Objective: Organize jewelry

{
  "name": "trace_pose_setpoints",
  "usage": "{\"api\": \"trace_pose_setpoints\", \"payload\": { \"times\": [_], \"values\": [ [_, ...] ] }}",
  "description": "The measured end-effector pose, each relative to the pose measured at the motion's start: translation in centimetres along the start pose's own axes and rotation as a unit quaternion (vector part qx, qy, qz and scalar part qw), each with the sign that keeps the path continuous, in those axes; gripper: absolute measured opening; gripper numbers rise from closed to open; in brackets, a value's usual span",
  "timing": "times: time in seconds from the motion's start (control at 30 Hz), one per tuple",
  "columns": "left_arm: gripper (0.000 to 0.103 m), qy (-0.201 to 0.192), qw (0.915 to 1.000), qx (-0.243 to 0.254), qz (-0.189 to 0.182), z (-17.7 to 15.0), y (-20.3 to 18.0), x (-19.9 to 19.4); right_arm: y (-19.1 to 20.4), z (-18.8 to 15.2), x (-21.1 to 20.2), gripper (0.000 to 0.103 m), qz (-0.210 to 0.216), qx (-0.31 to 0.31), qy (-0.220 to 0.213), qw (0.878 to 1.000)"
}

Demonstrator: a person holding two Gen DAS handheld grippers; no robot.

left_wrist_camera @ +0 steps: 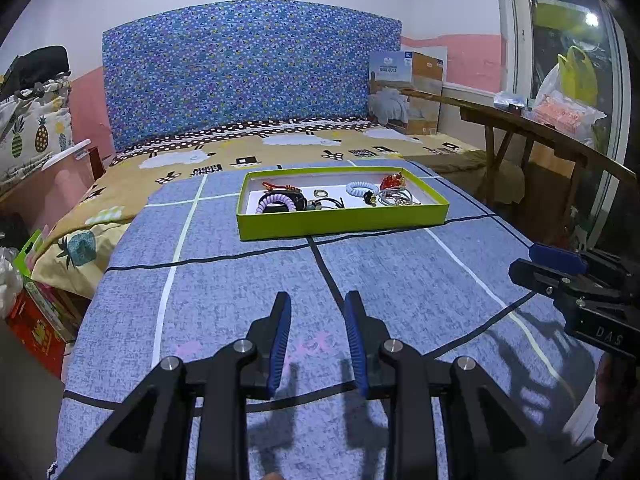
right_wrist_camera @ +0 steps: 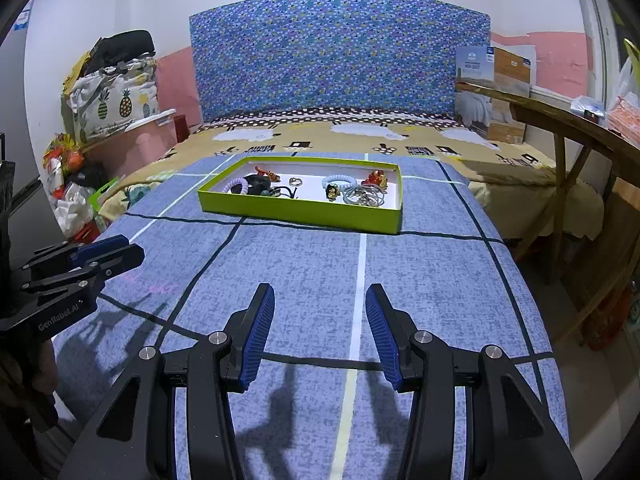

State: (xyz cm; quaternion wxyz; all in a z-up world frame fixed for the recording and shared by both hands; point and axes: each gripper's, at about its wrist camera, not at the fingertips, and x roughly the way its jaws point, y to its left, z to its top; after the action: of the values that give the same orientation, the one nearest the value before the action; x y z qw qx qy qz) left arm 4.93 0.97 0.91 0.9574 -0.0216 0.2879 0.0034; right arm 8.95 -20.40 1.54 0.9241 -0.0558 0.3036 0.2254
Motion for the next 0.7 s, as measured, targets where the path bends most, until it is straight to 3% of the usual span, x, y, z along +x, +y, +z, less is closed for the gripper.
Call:
{"api": "trace_pose_setpoints", "payload": {
  "times": [0.7],
  "values": [
    [0.029,0.001,1.0,0.001,0.001,-0.23,0.03,0.07,0.2,-0.17,-0.03,0.048,0.001,0.0,0.002,1.0]
  ]
}}
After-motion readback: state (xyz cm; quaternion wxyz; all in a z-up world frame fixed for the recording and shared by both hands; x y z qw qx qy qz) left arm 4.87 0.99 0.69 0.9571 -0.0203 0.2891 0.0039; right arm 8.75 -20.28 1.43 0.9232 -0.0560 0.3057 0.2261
